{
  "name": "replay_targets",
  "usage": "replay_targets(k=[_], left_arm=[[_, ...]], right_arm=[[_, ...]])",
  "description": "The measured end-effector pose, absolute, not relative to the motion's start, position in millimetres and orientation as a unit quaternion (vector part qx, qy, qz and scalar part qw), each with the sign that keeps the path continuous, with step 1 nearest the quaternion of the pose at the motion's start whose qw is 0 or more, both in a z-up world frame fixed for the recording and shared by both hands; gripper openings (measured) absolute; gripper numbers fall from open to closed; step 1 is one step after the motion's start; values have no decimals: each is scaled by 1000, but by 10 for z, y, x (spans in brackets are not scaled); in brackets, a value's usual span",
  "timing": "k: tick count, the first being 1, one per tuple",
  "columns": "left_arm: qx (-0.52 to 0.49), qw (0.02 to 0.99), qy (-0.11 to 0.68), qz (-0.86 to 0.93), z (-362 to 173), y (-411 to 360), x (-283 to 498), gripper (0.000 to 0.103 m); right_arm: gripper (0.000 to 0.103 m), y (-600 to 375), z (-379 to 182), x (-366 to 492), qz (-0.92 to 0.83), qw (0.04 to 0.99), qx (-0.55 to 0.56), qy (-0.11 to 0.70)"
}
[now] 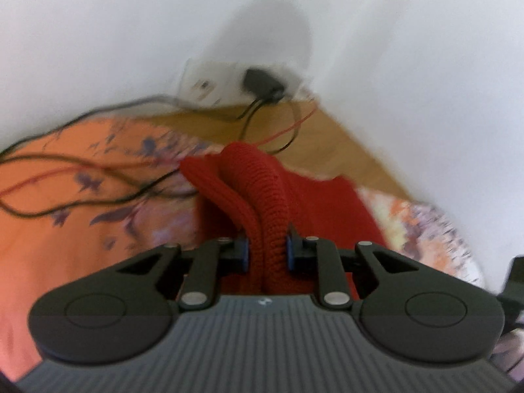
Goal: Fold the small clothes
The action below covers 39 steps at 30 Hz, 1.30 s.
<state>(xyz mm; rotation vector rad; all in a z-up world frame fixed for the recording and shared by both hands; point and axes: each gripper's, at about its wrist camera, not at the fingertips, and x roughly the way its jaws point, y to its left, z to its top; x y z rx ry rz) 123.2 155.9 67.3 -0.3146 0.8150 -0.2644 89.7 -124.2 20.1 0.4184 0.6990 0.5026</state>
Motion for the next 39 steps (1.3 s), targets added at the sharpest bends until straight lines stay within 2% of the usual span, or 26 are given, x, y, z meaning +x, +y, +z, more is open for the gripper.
replay_targets(k=[9, 12, 17, 24, 27, 30, 32, 35, 39], left_arm=[[-100, 910, 390, -103, 502, 1663, 1188, 38], [-104, 908, 393, -103, 552, 1690, 1155, 39], [-101, 906, 395, -110, 704, 1676, 990, 52], [-34, 907, 406, -108, 637, 1584, 799, 56], [-54, 905, 410, -101, 526, 1680, 811, 57], [-79, 902, 413, -100, 493, 1755, 836, 63], [-89, 901, 411, -101, 491, 1770, 849, 66], [-108, 898, 414, -104, 474, 1785, 882, 69], [-127, 892, 420, -112, 447, 1810, 920, 69]], right_arm=[[65, -1035, 179, 874, 250, 887, 179, 344], [66, -982, 175, 869, 247, 890, 170, 344], [66, -942, 198, 861, 246, 890, 167, 346], [66, -727, 227, 817, 259, 893, 124, 347], [66, -642, 217, 797, 257, 897, 100, 345], [66, -680, 225, 812, 258, 896, 104, 347], [69, -775, 249, 832, 254, 895, 127, 345], [84, -959, 253, 885, 249, 885, 179, 351], [89, -1197, 171, 965, 222, 877, 213, 369]])
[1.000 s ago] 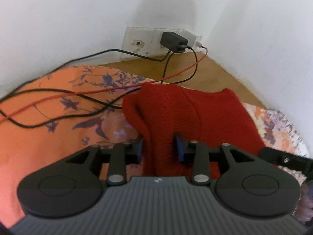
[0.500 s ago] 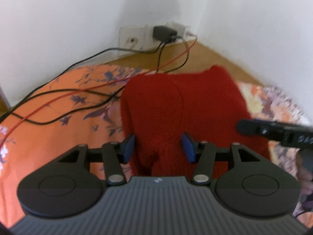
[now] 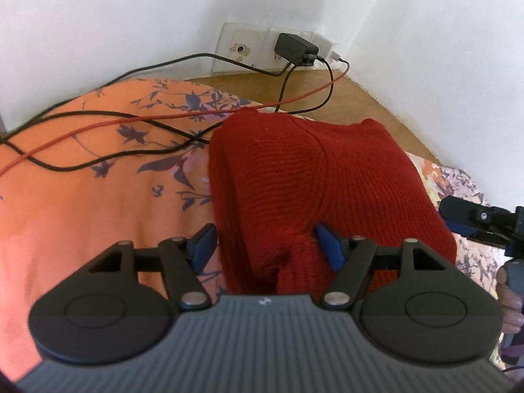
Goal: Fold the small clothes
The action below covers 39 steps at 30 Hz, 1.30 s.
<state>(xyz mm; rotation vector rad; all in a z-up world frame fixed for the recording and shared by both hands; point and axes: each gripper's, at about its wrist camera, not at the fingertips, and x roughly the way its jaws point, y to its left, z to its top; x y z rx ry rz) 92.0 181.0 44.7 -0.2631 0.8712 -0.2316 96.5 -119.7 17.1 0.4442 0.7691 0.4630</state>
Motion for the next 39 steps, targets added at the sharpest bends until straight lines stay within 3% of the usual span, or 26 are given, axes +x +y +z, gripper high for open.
replay_targets(k=[11, 25, 28, 33, 39], left_arm=[[-223, 856, 444, -141, 319, 2017, 1015, 70], [-357, 792, 455, -197, -44, 2176, 1121, 70], [-362, 792, 445, -210, -47, 2160, 1114, 61], [-364, 791, 436, -225, 21, 2165, 1111, 53], [-350, 801, 421, -241, 322, 2102, 1073, 52]], right_arm=[[96, -1462, -372, 1274, 260, 780, 366, 436], [98, -1317, -471, 1375, 270, 768, 364, 453], [94, -1243, -435, 1355, 263, 777, 353, 450], [77, -1255, -294, 1233, 249, 788, 370, 425], [75, -1273, 36, 1072, 256, 783, 409, 392]])
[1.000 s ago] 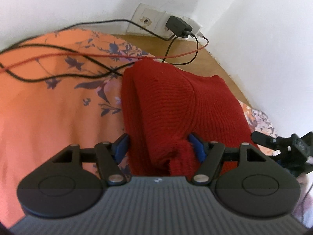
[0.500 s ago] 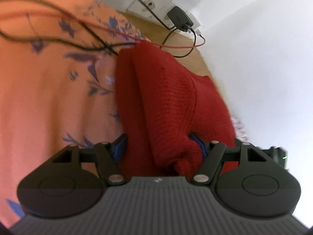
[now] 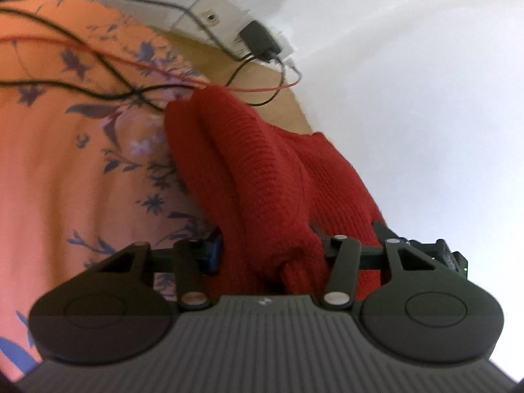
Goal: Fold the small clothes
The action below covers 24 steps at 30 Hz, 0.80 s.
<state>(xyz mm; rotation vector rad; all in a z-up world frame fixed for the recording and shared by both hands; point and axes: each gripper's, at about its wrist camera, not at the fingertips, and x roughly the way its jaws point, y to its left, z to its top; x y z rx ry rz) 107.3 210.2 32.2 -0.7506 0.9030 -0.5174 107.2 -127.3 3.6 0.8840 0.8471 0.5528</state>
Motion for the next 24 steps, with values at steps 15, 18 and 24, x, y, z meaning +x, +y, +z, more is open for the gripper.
replay_targets(k=[15, 18, 24], left_arm=[[-312, 832, 377, -262, 1065, 1479, 280, 51], [-308, 830, 382, -264, 1007, 1278, 182, 51], [-271, 834, 401, -264, 660, 909, 124, 51]], right_arm=[[75, -1958, 759, 246, 285, 802, 396, 346], [75, -2158, 717, 96, 282, 807, 388, 346], [75, -2469, 422, -9, 260, 817, 361, 367]])
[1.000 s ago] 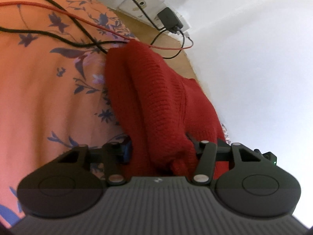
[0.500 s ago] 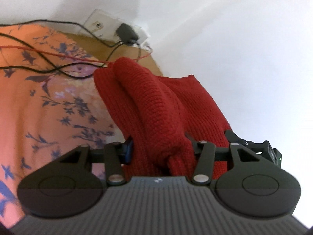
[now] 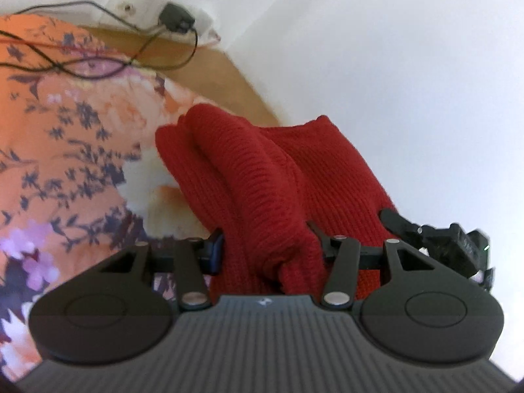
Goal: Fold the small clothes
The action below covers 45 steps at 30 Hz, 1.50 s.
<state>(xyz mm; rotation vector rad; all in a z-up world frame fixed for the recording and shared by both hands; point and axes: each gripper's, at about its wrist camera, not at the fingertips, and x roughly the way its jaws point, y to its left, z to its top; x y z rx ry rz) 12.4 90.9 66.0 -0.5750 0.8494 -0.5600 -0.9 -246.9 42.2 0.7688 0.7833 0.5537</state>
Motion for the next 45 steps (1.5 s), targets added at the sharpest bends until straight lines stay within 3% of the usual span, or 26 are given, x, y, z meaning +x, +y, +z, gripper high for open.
replay_targets(k=[8, 11, 15, 24, 28, 45], left_arm=[[-194, 857, 421, -228, 307, 747, 59, 52], [-175, 863, 421, -218, 268, 760, 42, 55], [-153, 871, 416, -213, 258, 719, 39, 60], [-111, 887, 412, -176, 565, 589, -151, 59], [-106, 895, 406, -152, 707, 539, -285, 67], [-46, 914, 393, -86, 1047, 178, -776, 67]], right_arm=[[76, -2474, -75, -89, 217, 831, 313, 405], [78, -2366, -208, -126, 190, 846, 263, 423], [80, -2385, -337, -195, 185, 848, 278, 412], [87, -2333, -41, -388, 150, 882, 229, 384], [90, -2306, 141, -567, 139, 902, 198, 359], [97, -1970, 585, -1240, 114, 930, 126, 327]])
